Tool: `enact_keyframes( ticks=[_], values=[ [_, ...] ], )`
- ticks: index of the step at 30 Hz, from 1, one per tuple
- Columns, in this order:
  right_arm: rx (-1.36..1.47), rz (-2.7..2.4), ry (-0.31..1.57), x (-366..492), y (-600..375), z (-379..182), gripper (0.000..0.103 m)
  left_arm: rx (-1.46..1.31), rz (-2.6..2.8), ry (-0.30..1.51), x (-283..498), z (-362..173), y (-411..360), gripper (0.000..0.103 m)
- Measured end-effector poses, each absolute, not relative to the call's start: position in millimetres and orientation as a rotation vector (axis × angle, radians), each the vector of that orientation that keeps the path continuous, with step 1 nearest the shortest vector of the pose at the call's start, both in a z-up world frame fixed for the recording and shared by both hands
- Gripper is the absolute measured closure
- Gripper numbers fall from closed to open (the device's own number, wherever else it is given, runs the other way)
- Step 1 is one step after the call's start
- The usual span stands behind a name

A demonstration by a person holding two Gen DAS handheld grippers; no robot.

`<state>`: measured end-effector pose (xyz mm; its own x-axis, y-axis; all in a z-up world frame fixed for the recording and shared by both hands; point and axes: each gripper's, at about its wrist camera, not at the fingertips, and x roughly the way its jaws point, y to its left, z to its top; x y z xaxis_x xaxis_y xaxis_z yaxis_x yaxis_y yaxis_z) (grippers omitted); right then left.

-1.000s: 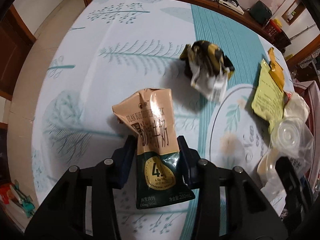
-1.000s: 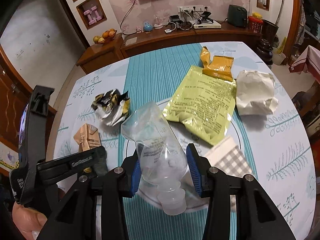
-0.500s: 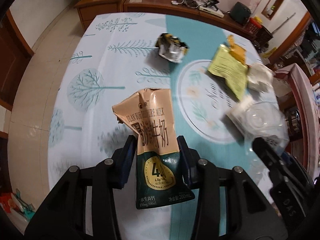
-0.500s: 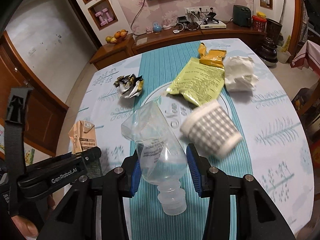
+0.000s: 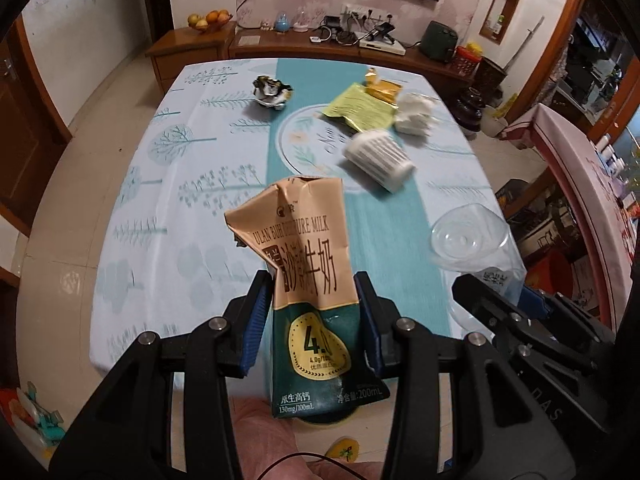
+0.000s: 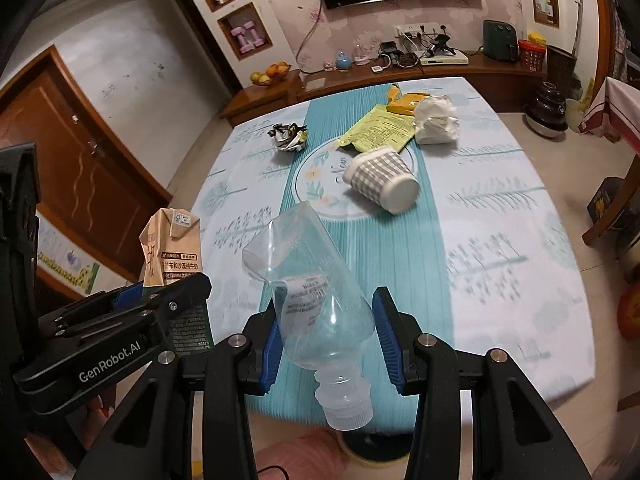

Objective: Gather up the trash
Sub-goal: 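Carry the milk pouch and plastic bottle with both tools over the bin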

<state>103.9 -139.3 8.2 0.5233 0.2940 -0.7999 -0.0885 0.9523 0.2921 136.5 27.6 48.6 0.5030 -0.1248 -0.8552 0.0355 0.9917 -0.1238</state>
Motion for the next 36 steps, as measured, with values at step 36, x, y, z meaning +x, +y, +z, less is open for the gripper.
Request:
enact_keyframes(
  ticks=[36],
  values=[
    [0.366,0.235,1.209,-85.0,-214.3,-98.4,0.061,0.048,-0.178,1.126,-61.1,-17.9,-60.6,0.065]
  ],
)
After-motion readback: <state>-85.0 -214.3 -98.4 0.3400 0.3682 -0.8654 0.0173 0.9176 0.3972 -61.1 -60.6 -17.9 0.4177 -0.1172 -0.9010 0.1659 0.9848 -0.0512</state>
